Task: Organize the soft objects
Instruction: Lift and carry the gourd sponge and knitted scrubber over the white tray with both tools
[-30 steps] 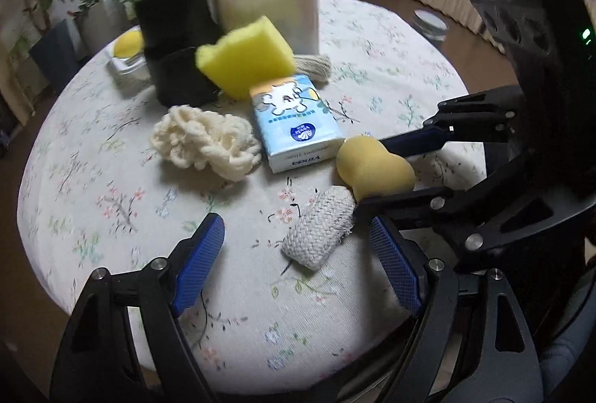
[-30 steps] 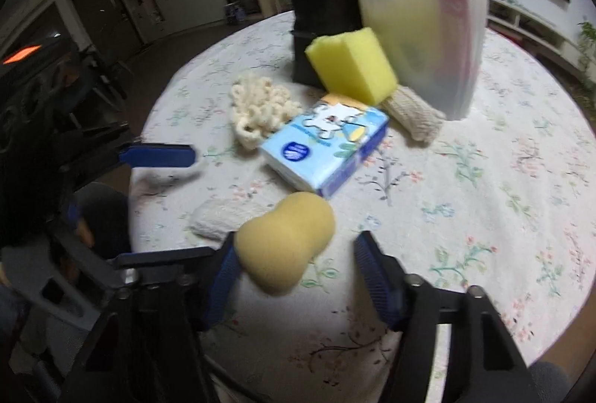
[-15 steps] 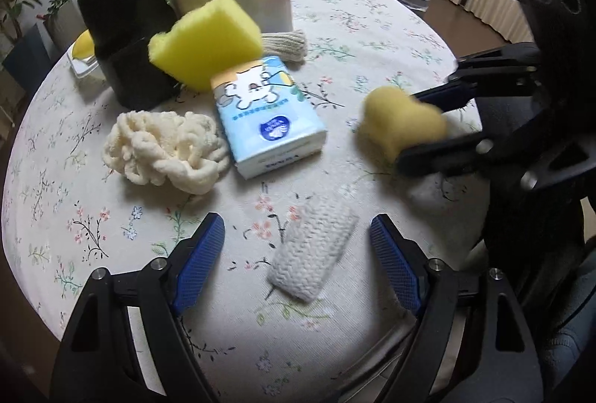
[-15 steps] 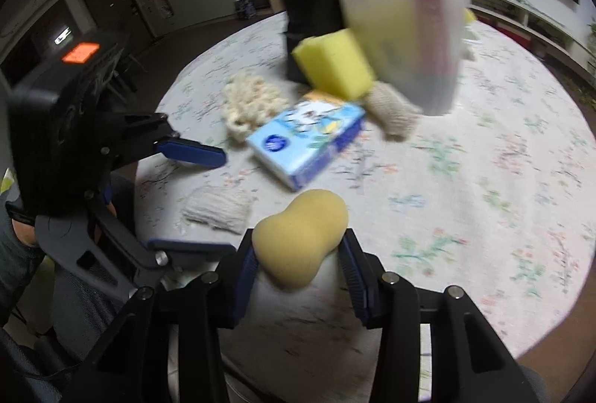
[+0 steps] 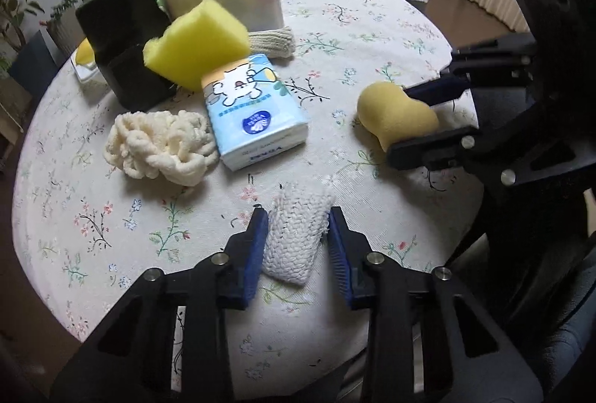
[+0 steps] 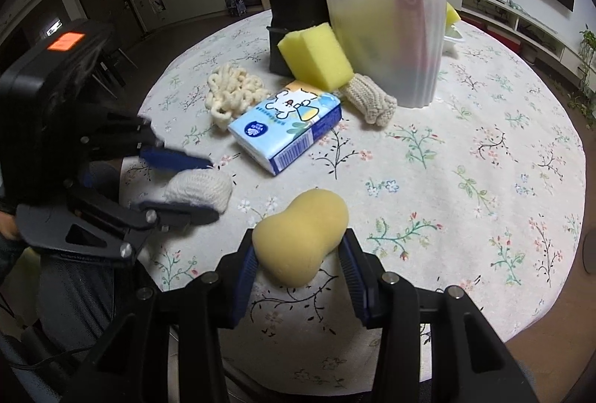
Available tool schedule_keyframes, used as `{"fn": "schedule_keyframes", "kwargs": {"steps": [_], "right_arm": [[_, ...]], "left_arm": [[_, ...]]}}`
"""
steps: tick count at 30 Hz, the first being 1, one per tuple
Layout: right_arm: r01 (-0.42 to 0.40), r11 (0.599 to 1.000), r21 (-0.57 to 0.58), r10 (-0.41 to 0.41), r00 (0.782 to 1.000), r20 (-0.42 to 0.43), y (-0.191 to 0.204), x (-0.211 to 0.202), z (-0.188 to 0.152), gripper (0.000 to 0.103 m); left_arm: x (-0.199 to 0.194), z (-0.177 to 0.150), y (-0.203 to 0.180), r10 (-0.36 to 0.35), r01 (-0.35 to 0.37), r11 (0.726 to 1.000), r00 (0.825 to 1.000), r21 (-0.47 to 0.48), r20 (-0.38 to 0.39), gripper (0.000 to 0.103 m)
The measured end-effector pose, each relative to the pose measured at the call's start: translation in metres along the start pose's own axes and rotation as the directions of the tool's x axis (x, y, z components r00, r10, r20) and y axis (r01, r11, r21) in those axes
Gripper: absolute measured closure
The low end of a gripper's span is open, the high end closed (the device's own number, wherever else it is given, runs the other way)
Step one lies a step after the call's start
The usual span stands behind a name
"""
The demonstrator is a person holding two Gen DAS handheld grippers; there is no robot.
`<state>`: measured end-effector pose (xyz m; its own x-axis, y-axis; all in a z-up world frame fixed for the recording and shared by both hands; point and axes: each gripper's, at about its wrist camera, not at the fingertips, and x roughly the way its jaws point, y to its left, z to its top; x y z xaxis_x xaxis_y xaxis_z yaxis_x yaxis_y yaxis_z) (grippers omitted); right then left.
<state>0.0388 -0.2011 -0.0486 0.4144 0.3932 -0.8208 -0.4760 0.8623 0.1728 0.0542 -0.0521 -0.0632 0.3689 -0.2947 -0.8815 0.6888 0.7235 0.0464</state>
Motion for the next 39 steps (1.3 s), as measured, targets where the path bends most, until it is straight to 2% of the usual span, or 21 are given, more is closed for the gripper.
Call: {"fn": "schedule_keyframes", "kwargs": {"steps": [1,2,7,12,15,17,21,28,31,35,39], "right_arm": [[0.001,1.000,-0.001,-0.001,1.000,0.002,0.000,-0.001,0.000,0.056],[0.002,1.000,-0.002,-0.002,1.000,0.003,0.000,-0.001,0.000,0.056],[0.002,1.000,0.006,-0.002,1.000,0.021,0.000,-0.004,-0.001,0.058],[0.006,1.000,0.029,-0.007,0.999,0.052,-0.006,-0.016,0.002,0.059],[0.004,0.999,0.038,-0.006,0.998,0.058,-0.008,-0.021,0.004,0.059],[0.008,0.999,0.043,-0.011,0.998,0.063,-0.009,-0.024,0.005,0.059],[0.016,0.998,0.065,-0.021,0.997,0.079,-0.016,-0.033,0.010,0.059],[0.060,0.993,0.100,-0.072,0.990,0.124,-0.044,-0.059,0.033,0.059],[0.090,0.989,0.116,-0.107,0.983,0.148,-0.065,-0.071,0.050,0.059],[0.124,0.986,0.115,-0.143,0.975,0.169,-0.093,-0.079,0.080,0.059],[0.147,0.985,0.092,-0.162,0.969,0.185,-0.119,-0.079,0.120,0.059]], "left_arm": [[0.000,-0.001,-0.001,0.005,-0.005,1.000,1.000,-0.001,0.002,0.073],[-0.001,-0.001,-0.001,0.003,-0.003,1.000,1.000,-0.008,0.004,0.078],[-0.004,-0.005,0.001,0.012,-0.010,0.998,1.000,-0.064,0.025,0.078],[-0.017,-0.013,0.009,0.017,-0.002,0.982,0.997,-0.189,0.077,0.079],[-0.030,-0.019,0.018,0.052,-0.012,0.953,0.991,-0.302,0.123,0.079],[-0.041,-0.023,0.028,0.086,-0.017,0.920,0.983,-0.391,0.159,0.079],[-0.053,-0.026,0.048,0.145,-0.032,0.867,0.971,-0.498,0.189,0.079],[-0.078,-0.012,0.099,0.246,-0.072,0.805,0.944,-0.589,0.221,0.078],[-0.083,0.003,0.124,0.283,-0.089,0.787,0.931,-0.610,0.229,0.078],[-0.087,0.031,0.152,0.313,-0.111,0.791,0.918,-0.601,0.242,0.078],[-0.080,0.065,0.183,0.306,-0.116,0.808,0.920,-0.577,0.244,0.078]]}}
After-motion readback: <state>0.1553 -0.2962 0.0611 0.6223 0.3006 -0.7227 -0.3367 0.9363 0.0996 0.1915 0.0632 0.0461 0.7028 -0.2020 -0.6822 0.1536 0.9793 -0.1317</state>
